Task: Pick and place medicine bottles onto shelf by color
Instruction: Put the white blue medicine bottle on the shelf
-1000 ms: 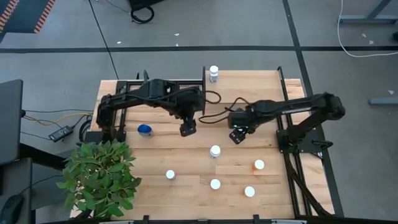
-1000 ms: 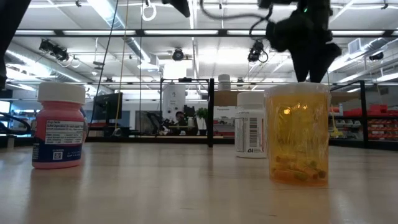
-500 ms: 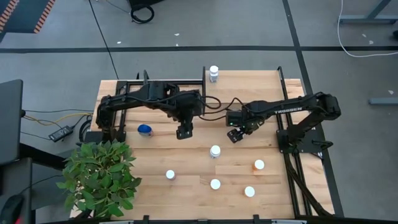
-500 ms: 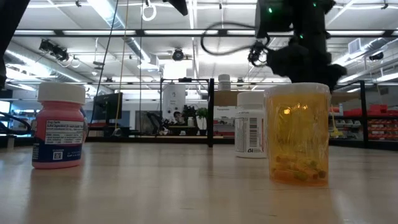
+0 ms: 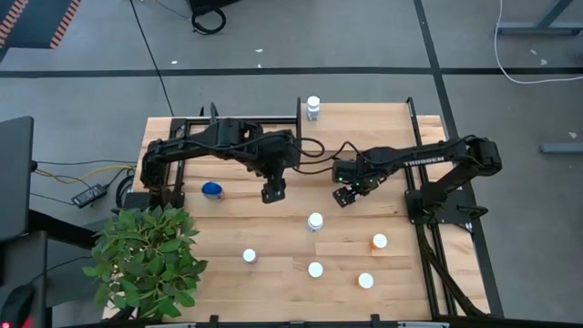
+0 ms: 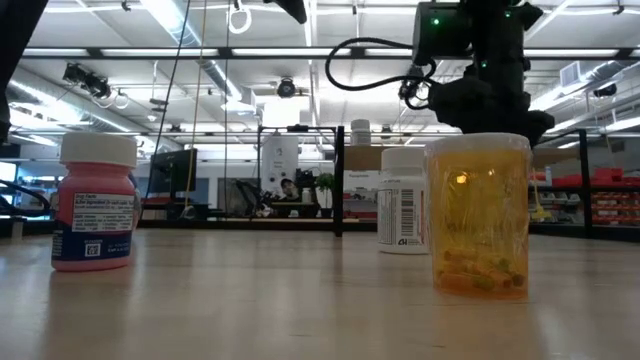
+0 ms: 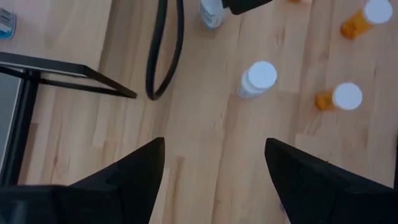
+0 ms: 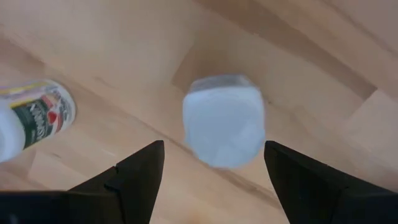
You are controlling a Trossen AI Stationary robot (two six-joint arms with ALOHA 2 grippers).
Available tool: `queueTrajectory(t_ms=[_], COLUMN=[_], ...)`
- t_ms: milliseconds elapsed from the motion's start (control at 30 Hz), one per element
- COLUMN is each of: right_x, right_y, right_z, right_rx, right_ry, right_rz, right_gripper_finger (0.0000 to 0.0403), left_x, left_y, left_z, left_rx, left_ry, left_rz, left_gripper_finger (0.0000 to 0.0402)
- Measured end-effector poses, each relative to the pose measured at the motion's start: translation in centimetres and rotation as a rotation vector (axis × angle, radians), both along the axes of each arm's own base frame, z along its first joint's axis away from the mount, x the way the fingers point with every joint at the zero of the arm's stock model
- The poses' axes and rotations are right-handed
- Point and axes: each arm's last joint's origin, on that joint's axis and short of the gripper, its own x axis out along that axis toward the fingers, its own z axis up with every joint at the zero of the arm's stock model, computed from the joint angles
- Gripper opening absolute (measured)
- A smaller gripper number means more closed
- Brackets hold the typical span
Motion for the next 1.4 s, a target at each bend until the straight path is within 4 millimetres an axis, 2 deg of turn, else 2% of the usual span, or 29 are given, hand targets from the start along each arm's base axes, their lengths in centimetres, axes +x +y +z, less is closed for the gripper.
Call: queueTrajectory(t_ms=[300,967,1167,1400], right_x=[0.0,0.1,-0.5,-0.1], right_y=[-0.9,-0.9,-0.7,-0.8], right_z=[0.0,0.0,-1.2,-1.2], right_rx=[-0.010,0.011,0.040,0.040], right_ry=[-0.012,-0.017,0.008,-0.029], right_rz=[0.003,-0.031,-0.065,-0.097], right_gripper_finger=[0.0284,0.0284,0.0284,0.0284], left_x=[0.1,0.8,1.1,1.1], left_y=[0.0,-0.1,-0.1,-0.3], left_z=[0.1,0.5,0.7,0.7], left_rx=[-0.010,-0.014,-0.016,-0.016], left_ry=[-0.017,-0.103,-0.133,-0.136], left_rz=[0.018,0.023,0.025,0.017], left_gripper_finger=[0.0281,0.0282,0.0282,0.0282])
